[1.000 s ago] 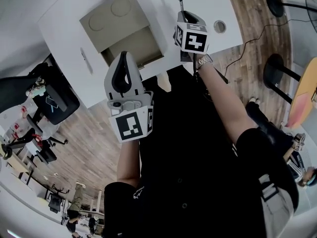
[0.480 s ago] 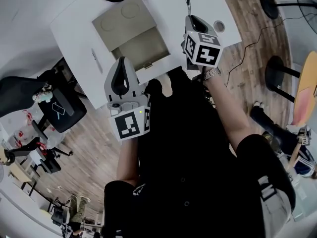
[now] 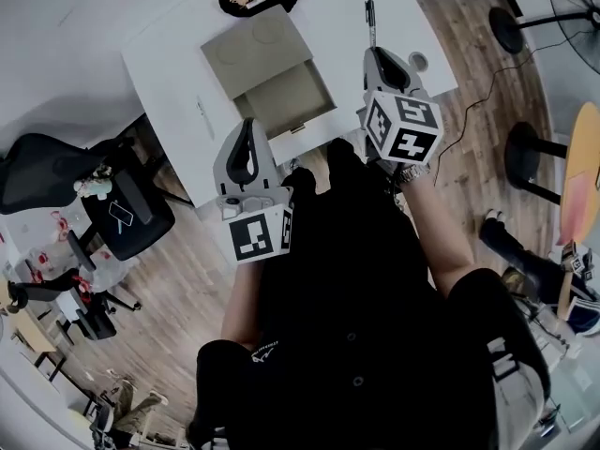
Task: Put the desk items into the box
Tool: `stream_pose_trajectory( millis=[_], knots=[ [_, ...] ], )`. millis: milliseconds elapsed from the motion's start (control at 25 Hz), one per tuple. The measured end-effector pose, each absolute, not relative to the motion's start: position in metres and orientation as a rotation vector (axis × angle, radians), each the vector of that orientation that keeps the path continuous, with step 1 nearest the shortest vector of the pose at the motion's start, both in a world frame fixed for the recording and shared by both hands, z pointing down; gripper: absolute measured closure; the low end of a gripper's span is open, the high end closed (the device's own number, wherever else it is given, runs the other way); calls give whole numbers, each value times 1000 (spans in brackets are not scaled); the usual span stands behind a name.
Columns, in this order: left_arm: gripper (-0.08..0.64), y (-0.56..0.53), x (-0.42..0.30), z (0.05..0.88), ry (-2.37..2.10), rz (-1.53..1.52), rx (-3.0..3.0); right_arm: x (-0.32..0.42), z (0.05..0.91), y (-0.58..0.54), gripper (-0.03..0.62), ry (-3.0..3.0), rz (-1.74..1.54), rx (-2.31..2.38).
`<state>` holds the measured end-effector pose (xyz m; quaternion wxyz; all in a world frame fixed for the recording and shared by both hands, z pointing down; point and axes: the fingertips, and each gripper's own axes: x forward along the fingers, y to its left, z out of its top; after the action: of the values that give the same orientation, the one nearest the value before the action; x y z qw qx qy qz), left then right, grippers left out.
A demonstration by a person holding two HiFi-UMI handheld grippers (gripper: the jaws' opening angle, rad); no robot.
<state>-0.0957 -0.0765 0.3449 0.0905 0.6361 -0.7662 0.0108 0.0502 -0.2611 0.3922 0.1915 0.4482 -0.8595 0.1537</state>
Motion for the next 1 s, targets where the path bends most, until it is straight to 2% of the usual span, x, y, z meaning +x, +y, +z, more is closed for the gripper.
stream_pose_trajectory(
  millis=[440,1000],
  knots=[
    [552,-43,-115,334,-2310,7,1879,38,328,-202,554,-2570,339,1214],
    [552,-33,-130,343,-2316,-28,1849,22,322,-168,554,-2595,248,1135]
  ],
)
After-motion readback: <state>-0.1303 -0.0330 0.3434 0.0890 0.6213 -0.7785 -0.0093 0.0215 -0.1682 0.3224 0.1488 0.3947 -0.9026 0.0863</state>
